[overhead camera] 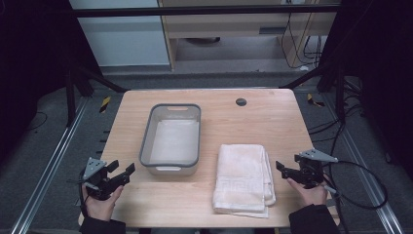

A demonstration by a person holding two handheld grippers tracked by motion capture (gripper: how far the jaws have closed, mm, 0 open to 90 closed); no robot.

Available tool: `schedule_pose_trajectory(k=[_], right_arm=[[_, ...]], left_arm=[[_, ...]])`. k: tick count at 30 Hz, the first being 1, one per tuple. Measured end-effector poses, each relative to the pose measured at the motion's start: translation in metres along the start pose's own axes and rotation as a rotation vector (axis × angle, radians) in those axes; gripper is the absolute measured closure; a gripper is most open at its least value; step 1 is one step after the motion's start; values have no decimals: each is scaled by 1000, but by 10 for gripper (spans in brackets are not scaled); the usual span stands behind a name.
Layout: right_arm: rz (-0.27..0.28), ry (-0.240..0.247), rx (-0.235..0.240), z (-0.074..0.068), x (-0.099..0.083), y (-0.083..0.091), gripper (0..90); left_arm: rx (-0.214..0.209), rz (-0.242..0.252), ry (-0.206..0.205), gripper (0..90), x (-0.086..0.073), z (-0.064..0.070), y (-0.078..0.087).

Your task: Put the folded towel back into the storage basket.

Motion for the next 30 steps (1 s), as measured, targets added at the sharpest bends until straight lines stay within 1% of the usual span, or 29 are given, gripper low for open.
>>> schedule_pose_trajectory(k=[1, 2, 4, 6, 7, 9, 13, 18, 25, 26, 28, 30], right_arm=[[5, 14, 1, 0, 1, 0, 215], [3, 5, 4, -1, 2, 1, 220], [9, 15, 3, -2, 3, 1, 231], [14, 14, 10, -2, 5, 2, 240], [13, 4, 13, -3, 6, 2, 243], [19, 1, 19, -4, 7, 3, 254], [26, 12, 18, -5, 12, 4, 256], [40, 15, 22, -6, 20, 6, 257], [61, 15, 26, -8, 30, 7, 257], [65, 16, 29, -8, 31, 8, 257], [76, 14, 38, -10, 34, 7, 256], [76, 13, 41, -11, 36, 7, 256]], left_arm=[[-2, 3, -1, 335, 1, 1, 1], [-4, 7, -2, 341, 2, 1, 1], [-1, 11, -4, 350, 3, 2, 2], [-1, 10, -3, 358, 4, 2, 2], [-1, 12, -3, 359, 5, 3, 2], [0, 11, -5, 359, 6, 3, 2], [1, 17, -1, 360, 11, 4, 2], [-11, 21, 0, 361, 17, 8, 1], [-37, 34, -20, 360, 29, 21, -2], [-48, 34, -26, 360, 32, 26, -4], [-58, 37, -35, 359, 34, 32, -6], [-73, 38, -44, 359, 38, 39, -8]])
Point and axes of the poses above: each handheld gripper's, and its own axes: y roughly backward along the jaws, x roughly out of its top, z roughly to its right, the point moved 3 cm from there along -y, roughly forward along the jaws, and after that the axes turned 7 degrees about z, right-handed, at the moved point
